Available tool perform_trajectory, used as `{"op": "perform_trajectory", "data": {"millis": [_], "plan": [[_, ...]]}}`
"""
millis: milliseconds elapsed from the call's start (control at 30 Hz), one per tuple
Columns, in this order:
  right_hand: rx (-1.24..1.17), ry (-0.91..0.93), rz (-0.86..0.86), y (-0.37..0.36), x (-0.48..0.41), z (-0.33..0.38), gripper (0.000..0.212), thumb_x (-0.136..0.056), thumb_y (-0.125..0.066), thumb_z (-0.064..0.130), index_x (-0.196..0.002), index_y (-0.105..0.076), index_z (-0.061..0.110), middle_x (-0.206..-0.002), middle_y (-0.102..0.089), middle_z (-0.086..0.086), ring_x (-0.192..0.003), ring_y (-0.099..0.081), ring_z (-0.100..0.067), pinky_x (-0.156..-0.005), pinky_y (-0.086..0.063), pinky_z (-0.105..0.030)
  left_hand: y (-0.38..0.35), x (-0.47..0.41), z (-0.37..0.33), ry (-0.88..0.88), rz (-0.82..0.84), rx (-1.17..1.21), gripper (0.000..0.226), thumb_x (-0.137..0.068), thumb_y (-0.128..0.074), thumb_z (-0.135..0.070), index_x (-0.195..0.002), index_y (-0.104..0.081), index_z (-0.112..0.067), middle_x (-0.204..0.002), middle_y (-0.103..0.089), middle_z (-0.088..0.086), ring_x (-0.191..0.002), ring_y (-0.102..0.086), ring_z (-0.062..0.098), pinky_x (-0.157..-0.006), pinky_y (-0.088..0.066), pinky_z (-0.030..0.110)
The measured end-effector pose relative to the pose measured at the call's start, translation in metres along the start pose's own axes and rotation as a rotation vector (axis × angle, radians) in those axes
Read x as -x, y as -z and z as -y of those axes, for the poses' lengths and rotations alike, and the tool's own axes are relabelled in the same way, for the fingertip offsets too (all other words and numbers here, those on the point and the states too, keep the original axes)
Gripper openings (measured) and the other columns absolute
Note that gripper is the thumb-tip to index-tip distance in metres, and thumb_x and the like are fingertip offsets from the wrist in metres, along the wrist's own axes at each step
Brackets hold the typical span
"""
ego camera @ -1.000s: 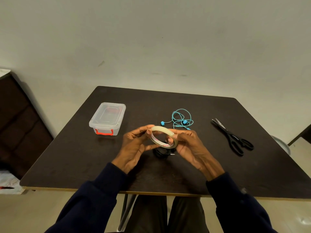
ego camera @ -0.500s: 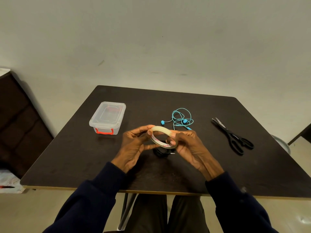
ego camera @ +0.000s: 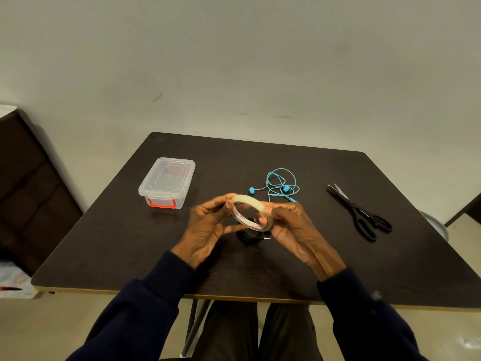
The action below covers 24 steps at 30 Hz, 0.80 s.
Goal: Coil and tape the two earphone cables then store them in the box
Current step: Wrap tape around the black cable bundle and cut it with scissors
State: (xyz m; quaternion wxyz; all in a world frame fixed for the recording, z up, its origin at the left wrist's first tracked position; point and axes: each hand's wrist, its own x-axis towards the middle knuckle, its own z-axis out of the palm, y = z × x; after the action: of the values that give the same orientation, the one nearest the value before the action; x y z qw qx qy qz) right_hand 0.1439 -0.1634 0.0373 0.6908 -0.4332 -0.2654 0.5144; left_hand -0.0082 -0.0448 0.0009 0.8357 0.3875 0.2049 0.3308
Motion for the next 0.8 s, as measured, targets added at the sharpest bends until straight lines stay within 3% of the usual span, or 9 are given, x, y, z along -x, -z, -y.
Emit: {"op": "perform_trajectory", "data": {"millis": [200,267,567,667,800], "plan": [[-0.002,0.037,0.031,0.004,-0.005,-0.007,0.026,-0.078,-0.053,-0.009,-0.095,-0.064,-0.024,-0.095,-0.072,-0.026,-0.068,-0.068,-0.017,-0.068,-0.059,-0.027,-0.001,-0.001,0.001,-0.084,-0.024,-0.090,0.022,-0.071,-0.076,-0.015,-0.092,-0.081,-0.014,-0.112,-0.075,0.012,-0.105,-0.073,0.030,-0.069,-0.062,0.046],[-0.004,0.040,0.026,0.005,-0.006,-0.008,0.025,-0.079,-0.053,-0.010,-0.097,-0.064,-0.024,-0.096,-0.071,-0.027,-0.066,-0.067,-0.017,-0.066,-0.059,-0.026,-0.002,-0.001,0.002,-0.115,-0.032,-0.125,0.021,-0.071,-0.076,-0.016,-0.091,-0.082,-0.017,-0.110,-0.076,0.010,-0.104,-0.073,0.028,-0.067,-0.062,0.044],[0.071,0.074,-0.046,0.002,-0.007,-0.010,0.018,-0.073,-0.062,0.000,-0.081,-0.075,-0.010,-0.071,-0.066,-0.023,-0.055,-0.060,-0.016,-0.059,-0.054,-0.026,-0.007,0.003,0.005,-0.220,-0.069,-0.228,0.028,-0.070,-0.075,-0.016,-0.097,-0.076,-0.012,-0.105,-0.078,0.006,-0.102,-0.074,0.027,-0.067,-0.064,0.042],[0.074,0.093,-0.029,-0.001,-0.003,-0.006,0.013,-0.076,-0.065,0.002,-0.073,-0.076,-0.005,-0.059,-0.062,-0.014,-0.054,-0.058,-0.016,-0.059,-0.052,-0.025,-0.008,0.002,0.005,-0.233,-0.067,-0.247,0.028,-0.072,-0.075,-0.016,-0.099,-0.076,-0.012,-0.107,-0.077,0.007,-0.103,-0.073,0.026,-0.070,-0.064,0.045],[0.078,0.097,0.073,-0.003,0.004,0.002,0.015,-0.083,-0.064,0.003,-0.079,-0.077,-0.001,-0.065,-0.065,-0.012,-0.061,-0.062,-0.014,-0.067,-0.054,-0.024,-0.007,0.001,0.003,-0.216,-0.038,-0.176,0.026,-0.073,-0.076,-0.017,-0.099,-0.077,-0.014,-0.110,-0.076,0.009,-0.105,-0.073,0.027,-0.072,-0.063,0.047]]}}
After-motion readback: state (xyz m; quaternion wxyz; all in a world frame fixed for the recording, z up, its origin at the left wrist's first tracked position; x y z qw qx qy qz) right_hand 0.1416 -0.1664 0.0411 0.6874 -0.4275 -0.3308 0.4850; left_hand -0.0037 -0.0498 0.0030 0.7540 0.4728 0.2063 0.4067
